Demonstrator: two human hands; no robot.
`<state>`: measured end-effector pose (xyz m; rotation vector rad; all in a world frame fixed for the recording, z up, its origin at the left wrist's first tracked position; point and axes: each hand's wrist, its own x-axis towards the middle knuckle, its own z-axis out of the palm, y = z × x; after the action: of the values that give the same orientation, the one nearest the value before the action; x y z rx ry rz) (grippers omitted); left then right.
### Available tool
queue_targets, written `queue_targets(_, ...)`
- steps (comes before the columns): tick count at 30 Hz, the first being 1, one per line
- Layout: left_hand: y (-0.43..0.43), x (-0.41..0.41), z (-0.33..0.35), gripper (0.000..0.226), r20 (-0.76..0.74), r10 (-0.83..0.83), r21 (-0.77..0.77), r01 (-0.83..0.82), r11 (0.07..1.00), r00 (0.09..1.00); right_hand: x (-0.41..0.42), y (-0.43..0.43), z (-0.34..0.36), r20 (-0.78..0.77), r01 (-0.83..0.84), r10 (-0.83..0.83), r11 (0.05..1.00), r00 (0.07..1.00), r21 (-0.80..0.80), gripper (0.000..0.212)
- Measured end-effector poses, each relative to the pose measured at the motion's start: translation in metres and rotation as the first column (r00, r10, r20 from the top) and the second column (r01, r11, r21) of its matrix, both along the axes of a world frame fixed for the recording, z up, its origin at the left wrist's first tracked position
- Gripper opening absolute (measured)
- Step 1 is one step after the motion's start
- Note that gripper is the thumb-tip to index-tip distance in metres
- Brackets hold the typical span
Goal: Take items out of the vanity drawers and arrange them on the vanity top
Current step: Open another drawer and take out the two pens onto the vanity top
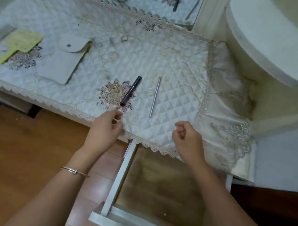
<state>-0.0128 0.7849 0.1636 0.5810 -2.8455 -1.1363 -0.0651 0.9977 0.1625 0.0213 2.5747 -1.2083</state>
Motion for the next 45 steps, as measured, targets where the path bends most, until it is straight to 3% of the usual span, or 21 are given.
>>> queue_targets(6,0.016,0.105,-0.024,0.029,0.123,-0.344,-0.017,0.349,0.937,0.931,0.127,0.063,-0.014,-0.005,-0.026,0.028,0.967,1.0,0.254,0.022)
queue_targets(9,0.016,0.152,-0.036,0.033,0.181,-0.365,-0.002,0.372,0.928,0.913,0.197,0.084,-0.03,0.094,0.024,-0.06,0.939,0.994,0.342,0.027)
queue_targets(12,0.016,0.192,-0.043,0.042,0.215,-0.392,0.08,0.384,0.92,0.894,0.258,0.095,-0.043,0.057,0.142,-0.176,0.914,0.983,0.38,0.029)
queue_targets(16,0.014,0.221,-0.054,0.037,0.212,-0.468,0.09,0.46,0.884,0.858,0.293,0.096,-0.051,0.02,0.138,-0.163,0.891,0.986,0.433,0.039)
queue_targets(19,0.015,0.22,-0.055,0.031,0.181,-0.476,0.071,0.471,0.879,0.861,0.291,0.09,-0.053,-0.054,0.199,-0.196,0.874,0.979,0.443,0.035)
queue_targets(24,0.01,0.208,-0.055,0.023,0.212,-0.482,0.06,0.481,0.875,0.85,0.284,0.088,-0.049,-0.051,0.252,-0.256,0.861,0.965,0.441,0.028)
queue_targets(28,0.005,0.194,-0.058,0.024,0.248,-0.482,-0.03,0.504,0.863,0.84,0.271,0.092,-0.057,-0.079,0.209,-0.195,0.848,0.978,0.487,0.029)
queue_targets(31,0.006,0.173,-0.063,0.035,0.202,-0.477,-0.079,0.5,0.863,0.855,0.243,0.094,-0.06,-0.079,0.204,-0.191,0.829,0.978,0.521,0.043)
queue_targets(34,0.006,0.143,-0.07,0.058,0.115,-0.506,-0.255,0.518,0.816,0.855,0.206,0.096,-0.057,-0.123,0.193,-0.149,0.795,0.981,0.575,0.067)
queue_targets(37,0.011,0.109,-0.069,0.051,0.084,-0.483,-0.339,0.481,0.808,0.872,0.164,0.096,-0.05,-0.176,0.188,-0.098,0.757,0.98,0.626,0.092)
queue_targets(39,0.015,0.085,-0.069,0.06,0.038,-0.469,-0.373,0.448,0.813,0.882,0.137,0.096,-0.049,-0.209,0.196,-0.077,0.741,0.975,0.642,0.102)
queue_targets(41,0.019,0.063,-0.065,0.071,0.009,-0.47,-0.403,0.434,0.806,0.882,0.112,0.096,-0.05,-0.23,0.188,-0.043,0.728,0.972,0.659,0.104)
queue_targets(45,0.022,0.03,-0.065,0.065,-0.028,-0.501,-0.465,0.433,0.773,0.865,0.08,0.097,-0.055,-0.258,0.164,0.032,0.697,0.966,0.699,0.091)
